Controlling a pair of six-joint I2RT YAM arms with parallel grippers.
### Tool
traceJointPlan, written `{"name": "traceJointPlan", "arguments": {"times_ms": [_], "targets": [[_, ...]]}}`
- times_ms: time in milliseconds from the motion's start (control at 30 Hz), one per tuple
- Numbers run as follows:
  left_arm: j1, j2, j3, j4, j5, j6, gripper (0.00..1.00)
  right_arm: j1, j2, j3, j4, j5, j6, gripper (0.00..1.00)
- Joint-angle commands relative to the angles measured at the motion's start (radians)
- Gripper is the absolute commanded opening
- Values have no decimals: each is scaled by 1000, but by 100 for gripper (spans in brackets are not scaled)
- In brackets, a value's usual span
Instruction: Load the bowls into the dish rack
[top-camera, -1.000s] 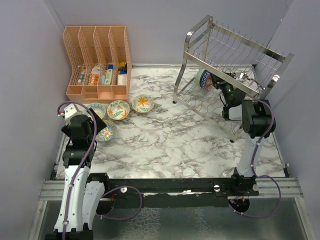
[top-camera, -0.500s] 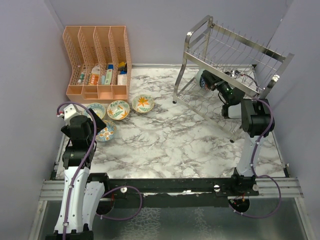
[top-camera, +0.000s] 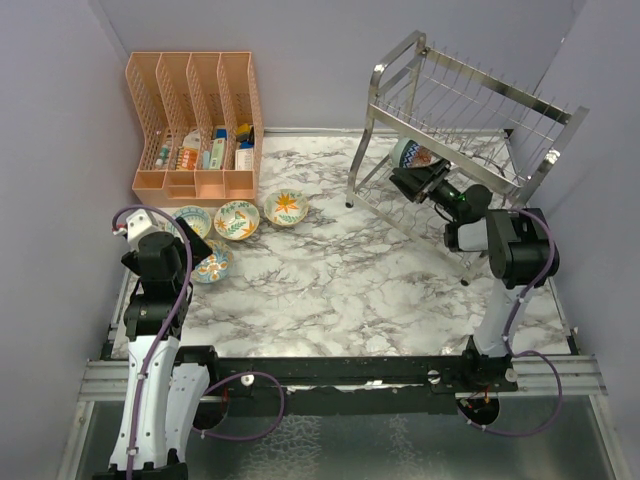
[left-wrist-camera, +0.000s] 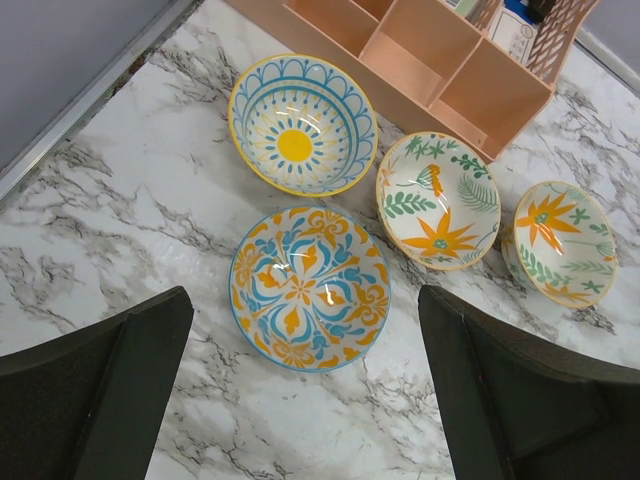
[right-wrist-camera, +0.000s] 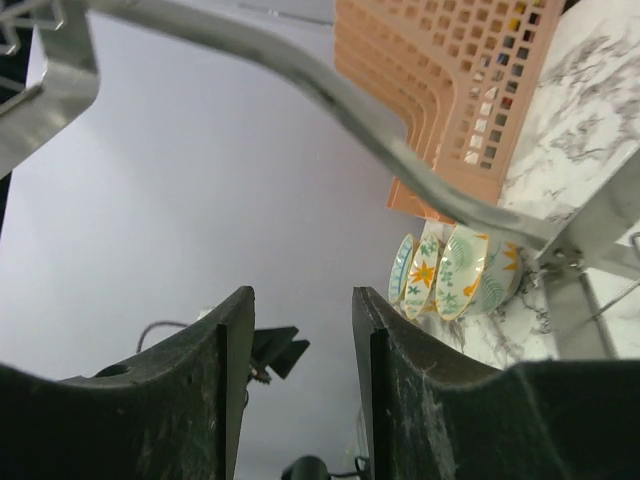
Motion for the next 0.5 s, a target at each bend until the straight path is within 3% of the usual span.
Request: {"name": "traceJointPlan", "arguments": {"times_ms": [0, 467], "targets": [[7, -16, 6, 29, 19, 8, 99, -3, -118, -30, 143, -158, -83, 43], [8, -33, 5, 26, 19, 9, 99, 17, -225, -138, -64, -364, -202, 44]]}}
